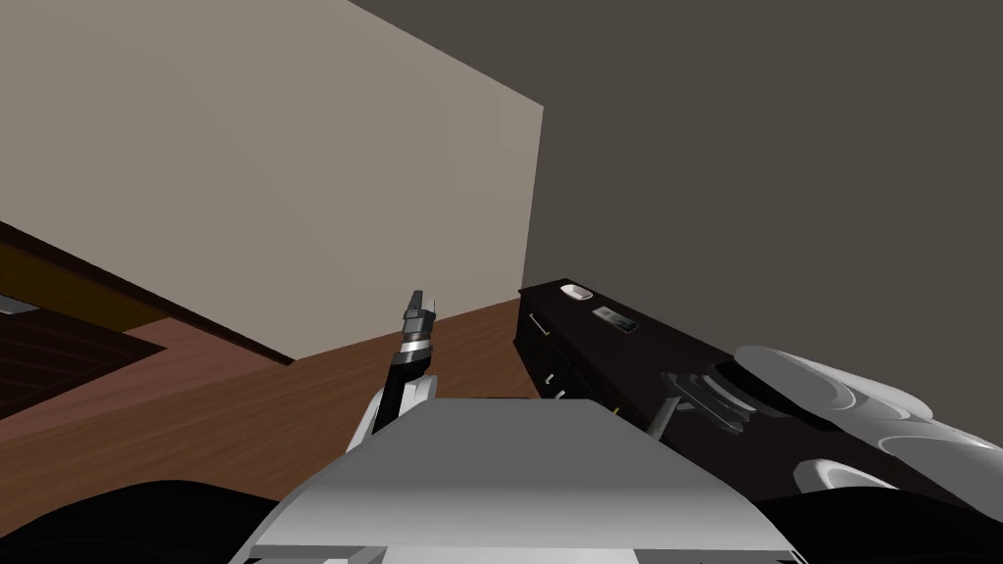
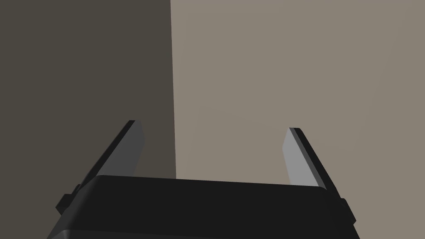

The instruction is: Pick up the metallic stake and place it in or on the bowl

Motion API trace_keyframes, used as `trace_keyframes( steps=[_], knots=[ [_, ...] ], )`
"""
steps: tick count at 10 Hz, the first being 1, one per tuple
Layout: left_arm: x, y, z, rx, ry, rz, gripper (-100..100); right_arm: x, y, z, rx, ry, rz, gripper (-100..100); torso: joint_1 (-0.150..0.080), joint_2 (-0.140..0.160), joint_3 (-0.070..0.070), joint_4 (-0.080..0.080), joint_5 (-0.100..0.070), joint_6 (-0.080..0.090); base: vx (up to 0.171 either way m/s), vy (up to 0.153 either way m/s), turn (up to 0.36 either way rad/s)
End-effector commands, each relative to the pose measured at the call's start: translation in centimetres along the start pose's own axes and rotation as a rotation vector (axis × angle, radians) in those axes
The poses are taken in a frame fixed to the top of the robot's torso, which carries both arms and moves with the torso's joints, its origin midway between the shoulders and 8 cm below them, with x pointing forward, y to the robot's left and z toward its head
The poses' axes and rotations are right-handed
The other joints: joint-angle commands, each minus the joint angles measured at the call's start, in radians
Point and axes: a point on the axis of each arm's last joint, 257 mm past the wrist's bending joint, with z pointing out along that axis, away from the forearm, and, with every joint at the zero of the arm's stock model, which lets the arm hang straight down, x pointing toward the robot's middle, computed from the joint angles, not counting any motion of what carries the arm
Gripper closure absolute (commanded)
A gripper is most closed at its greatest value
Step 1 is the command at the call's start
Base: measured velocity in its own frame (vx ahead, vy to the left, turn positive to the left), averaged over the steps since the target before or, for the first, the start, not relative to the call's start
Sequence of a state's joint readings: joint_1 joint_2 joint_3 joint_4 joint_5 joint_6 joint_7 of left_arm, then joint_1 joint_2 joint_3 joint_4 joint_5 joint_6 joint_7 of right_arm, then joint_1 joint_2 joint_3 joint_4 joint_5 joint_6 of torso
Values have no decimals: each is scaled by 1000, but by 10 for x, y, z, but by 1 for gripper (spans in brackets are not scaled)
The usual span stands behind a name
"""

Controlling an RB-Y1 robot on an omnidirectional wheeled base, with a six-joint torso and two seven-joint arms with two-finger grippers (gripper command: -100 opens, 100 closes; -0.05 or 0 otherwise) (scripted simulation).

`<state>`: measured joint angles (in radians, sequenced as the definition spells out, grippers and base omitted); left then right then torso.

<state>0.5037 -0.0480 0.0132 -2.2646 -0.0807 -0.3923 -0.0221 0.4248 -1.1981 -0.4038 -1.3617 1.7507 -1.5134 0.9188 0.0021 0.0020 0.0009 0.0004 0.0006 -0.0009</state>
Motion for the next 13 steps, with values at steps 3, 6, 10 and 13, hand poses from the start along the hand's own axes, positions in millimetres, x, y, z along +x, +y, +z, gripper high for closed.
trace_keyframes(
  steps=[3, 6, 10, 13],
  knots=[
    [0, 0, 0, 0, 0, 0, 0, 7, 19, -21, -56, 3, -12, 100, 1, 5, 3, 1, 0, 1, -109, 7, 220],
    [0, 0, 0, 0, 0, 0, 0, 18, 17, -45, -72, 33, -41, 100, 0, 5, 3, 1, 1, 0, -108, -1, 163],
    [0, 0, 0, 0, 0, 0, 0, 48, -25, -91, 2, 156, -87, 100, -7, 9, 5, 2, 0, 2, -130, -82, -91],
    [0, 0, 0, 0, 0, 1, 0, 59, -40, -116, 32, 204, -91, 100, -10, 8, 5, 2, -1, 4, -91, -122, -223]
  ],
)
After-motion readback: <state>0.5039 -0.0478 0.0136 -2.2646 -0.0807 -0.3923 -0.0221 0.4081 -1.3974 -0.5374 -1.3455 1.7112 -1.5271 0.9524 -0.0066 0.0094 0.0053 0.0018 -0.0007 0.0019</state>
